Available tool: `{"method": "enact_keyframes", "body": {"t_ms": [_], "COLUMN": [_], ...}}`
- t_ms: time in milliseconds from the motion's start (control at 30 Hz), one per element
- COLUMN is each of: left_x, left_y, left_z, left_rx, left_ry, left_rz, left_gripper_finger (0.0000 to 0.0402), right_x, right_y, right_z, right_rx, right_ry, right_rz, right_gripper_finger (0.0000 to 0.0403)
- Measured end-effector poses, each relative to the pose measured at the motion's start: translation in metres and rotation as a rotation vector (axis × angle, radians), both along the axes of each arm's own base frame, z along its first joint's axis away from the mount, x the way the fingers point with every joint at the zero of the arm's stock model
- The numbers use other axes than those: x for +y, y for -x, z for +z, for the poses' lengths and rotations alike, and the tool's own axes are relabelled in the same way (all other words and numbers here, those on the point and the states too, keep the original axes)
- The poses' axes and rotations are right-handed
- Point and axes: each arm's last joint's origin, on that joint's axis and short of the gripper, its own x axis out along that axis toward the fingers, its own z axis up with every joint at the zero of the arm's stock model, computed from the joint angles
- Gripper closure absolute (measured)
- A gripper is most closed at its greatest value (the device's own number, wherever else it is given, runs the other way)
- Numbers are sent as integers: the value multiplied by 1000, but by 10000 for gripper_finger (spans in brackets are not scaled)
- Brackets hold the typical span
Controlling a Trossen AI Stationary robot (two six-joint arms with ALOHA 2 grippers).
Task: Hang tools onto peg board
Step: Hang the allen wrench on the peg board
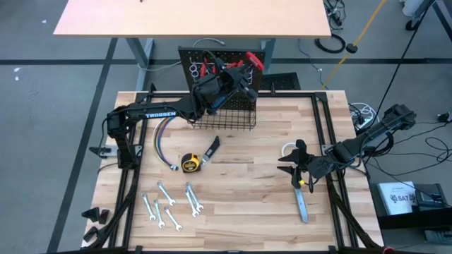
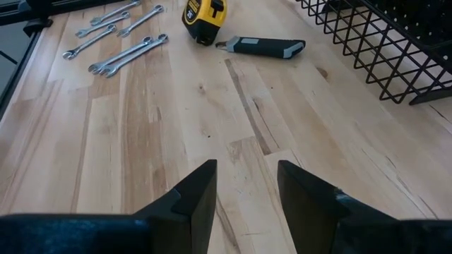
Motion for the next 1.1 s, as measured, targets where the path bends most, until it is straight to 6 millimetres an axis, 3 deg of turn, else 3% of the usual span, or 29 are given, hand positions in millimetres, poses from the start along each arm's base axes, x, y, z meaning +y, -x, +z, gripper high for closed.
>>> {"method": "enact_keyframes", "body": {"t_ms": [267,1100], "left_x": [-2,-13], "left_y": [-1,-3], "left_z": [-1,1], "left_rx": [6,-110], "left_ry": [1,58], "left_rz": [-4,8], "left_gripper_finger": [325,325], "right_x": [0,0], "right_y": [0,0], "right_z": [0,0], "right_rx": [0,-2], "right_ry": [-1,-18], "right_rz": [1,-8], "right_gripper_finger": [260,260]}}
